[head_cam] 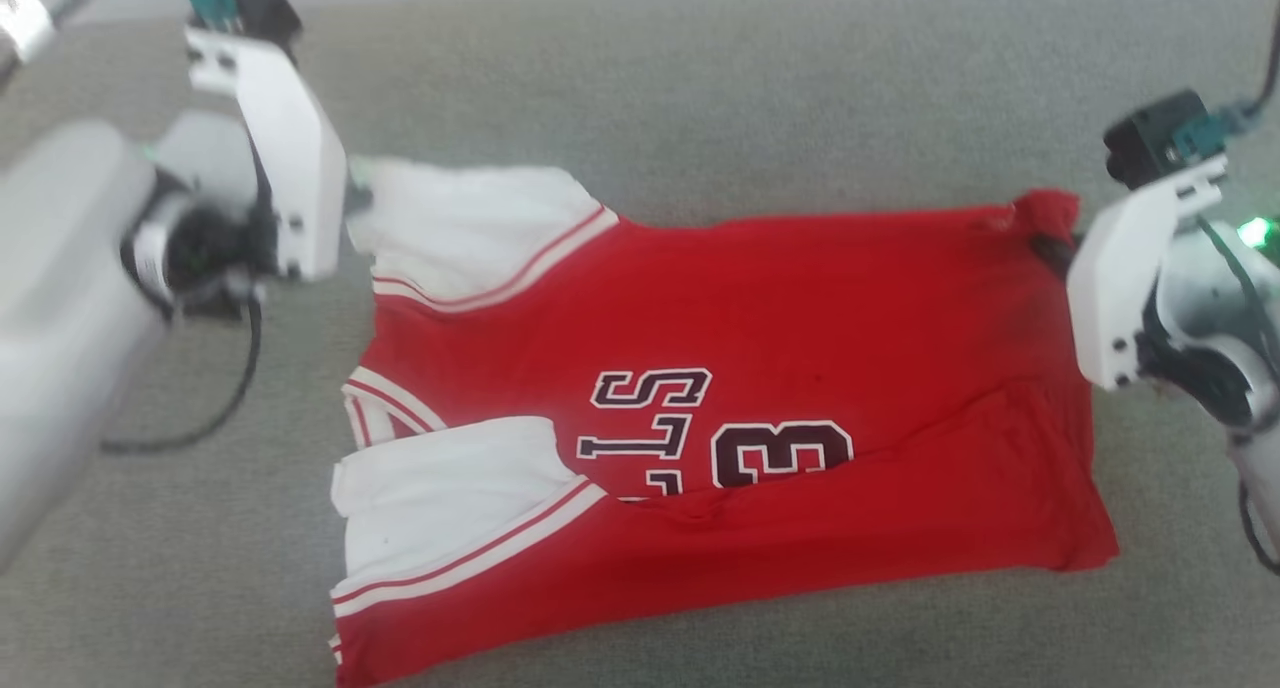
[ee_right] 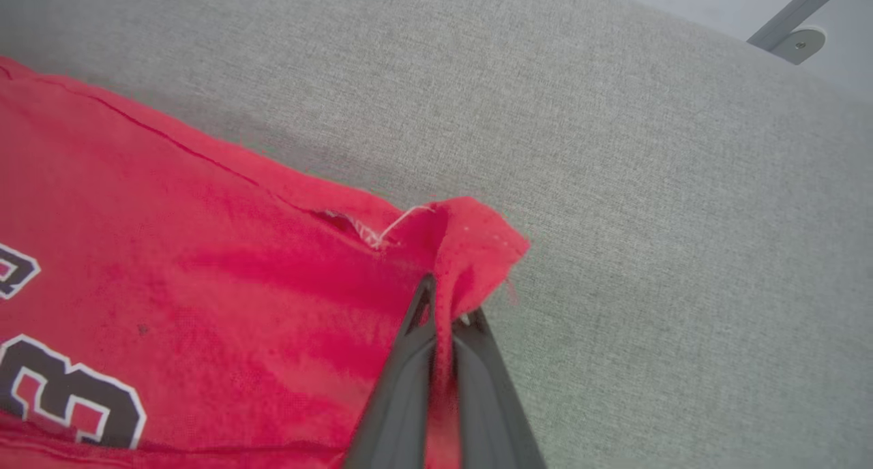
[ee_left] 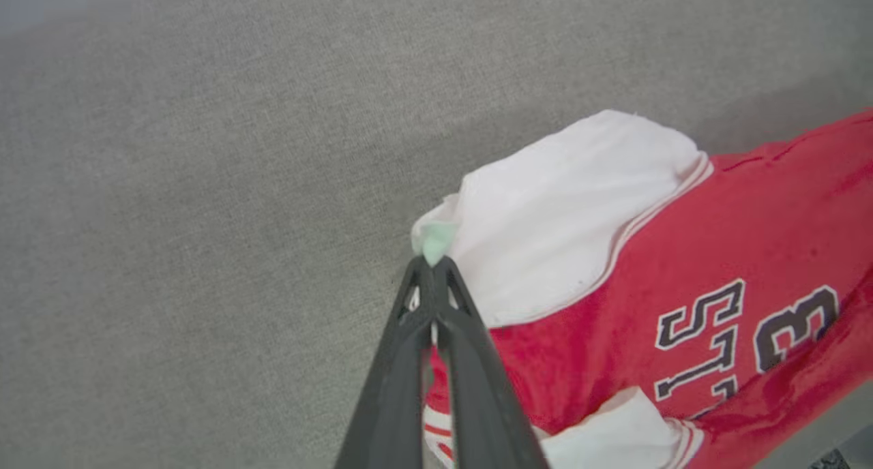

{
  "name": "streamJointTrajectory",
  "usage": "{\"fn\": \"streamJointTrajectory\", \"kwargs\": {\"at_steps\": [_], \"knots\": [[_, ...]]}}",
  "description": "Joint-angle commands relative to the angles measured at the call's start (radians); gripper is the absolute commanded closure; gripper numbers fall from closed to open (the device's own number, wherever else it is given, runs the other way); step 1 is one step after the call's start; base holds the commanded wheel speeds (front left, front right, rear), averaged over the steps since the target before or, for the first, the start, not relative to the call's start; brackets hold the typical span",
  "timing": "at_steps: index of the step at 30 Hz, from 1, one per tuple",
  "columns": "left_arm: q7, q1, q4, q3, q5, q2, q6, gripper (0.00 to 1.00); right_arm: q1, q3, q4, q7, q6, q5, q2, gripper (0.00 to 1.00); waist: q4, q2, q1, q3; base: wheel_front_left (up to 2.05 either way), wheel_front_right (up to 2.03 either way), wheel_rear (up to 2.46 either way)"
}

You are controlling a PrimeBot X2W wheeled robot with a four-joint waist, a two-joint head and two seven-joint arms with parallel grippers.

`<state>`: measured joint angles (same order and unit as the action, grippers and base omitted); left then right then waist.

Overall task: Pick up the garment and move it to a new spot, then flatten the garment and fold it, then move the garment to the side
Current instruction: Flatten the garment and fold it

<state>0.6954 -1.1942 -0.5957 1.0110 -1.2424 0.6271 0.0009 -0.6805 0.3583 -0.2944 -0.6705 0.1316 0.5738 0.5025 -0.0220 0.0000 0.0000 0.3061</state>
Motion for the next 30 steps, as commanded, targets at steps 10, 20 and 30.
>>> {"fn": "streamJointTrajectory", "kwargs": {"at_steps": [10, 20, 30], "knots": [[0.020, 0.274, 0.566, 0.013, -0.048, 0.239, 0.260, 1.00, 0.263, -0.133, 0.185, -0.114, -0.002, 0.014, 0.033, 1.00, 0.038, 0.0000, 0.0000, -0.071, 0.00, 0.00, 0.00], [-0.035, 0.468, 0.723, 0.044, -0.100, 0.302, 0.369, 1.00, 0.425, -0.196, 0.213, -0.177, -0.002, -0.010, -0.014, 1.00, 0.041, 0.0000, 0.0000, -0.104, 0.00, 0.00, 0.00], [-0.192, 0.553, 0.585, 0.028, -0.097, 0.240, 0.298, 0.00, 0.429, -0.186, 0.162, -0.152, -0.002, -0.019, -0.069, 0.00, 0.032, 0.0000, 0.0000, -0.159, 0.00, 0.00, 0.00]]}}
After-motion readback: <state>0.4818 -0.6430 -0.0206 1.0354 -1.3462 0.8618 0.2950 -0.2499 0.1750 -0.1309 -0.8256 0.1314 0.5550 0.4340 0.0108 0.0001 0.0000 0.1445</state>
